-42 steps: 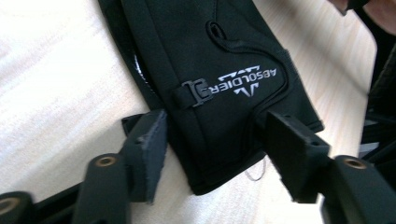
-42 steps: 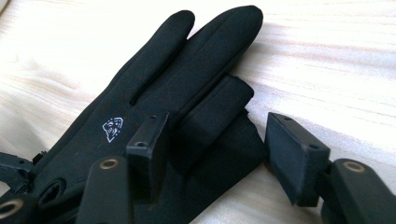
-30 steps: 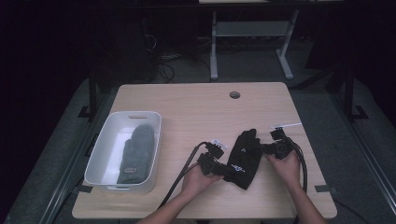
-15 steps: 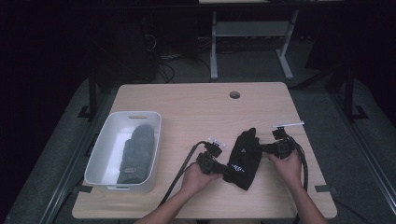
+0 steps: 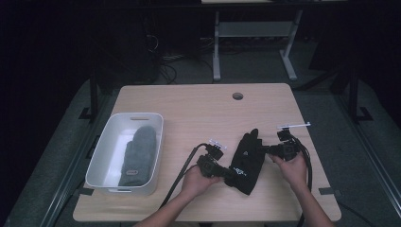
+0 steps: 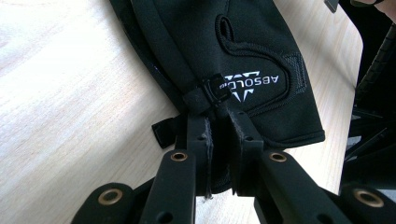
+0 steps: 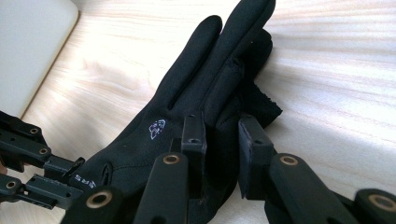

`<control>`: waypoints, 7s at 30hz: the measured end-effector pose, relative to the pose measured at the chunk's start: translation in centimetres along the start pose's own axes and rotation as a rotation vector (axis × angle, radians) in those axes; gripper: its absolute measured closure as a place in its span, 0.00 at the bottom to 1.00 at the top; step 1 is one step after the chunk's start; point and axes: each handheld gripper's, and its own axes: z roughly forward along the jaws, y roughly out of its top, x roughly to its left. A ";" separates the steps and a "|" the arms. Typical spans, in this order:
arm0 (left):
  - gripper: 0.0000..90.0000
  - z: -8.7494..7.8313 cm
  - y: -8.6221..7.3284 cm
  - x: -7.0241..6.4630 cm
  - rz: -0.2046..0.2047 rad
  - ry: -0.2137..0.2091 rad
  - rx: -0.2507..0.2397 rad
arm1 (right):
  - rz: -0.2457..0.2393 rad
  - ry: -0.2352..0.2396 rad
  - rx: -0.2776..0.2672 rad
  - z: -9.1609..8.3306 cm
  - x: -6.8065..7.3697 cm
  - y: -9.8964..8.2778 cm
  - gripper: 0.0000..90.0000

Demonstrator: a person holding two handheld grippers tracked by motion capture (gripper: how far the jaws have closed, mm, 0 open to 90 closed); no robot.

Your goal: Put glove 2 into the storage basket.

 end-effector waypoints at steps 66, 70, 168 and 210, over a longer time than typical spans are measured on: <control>0.90 -12.4 -0.9 -0.8 0.044 0.044 -0.160 | -0.099 0.143 -0.014 -0.8 9.3 6.9 0.84; 0.90 -13.1 -1.1 -0.7 0.046 0.050 -0.165 | -0.106 0.146 -0.011 -0.6 10.0 7.2 0.84; 0.90 -27.5 -9.3 4.3 -0.073 0.224 -0.305 | -0.220 0.367 0.053 10.1 24.6 14.6 0.84; 0.90 -30.5 -13.9 6.4 -0.152 0.277 -0.311 | -0.247 0.416 0.145 16.3 29.2 15.0 0.83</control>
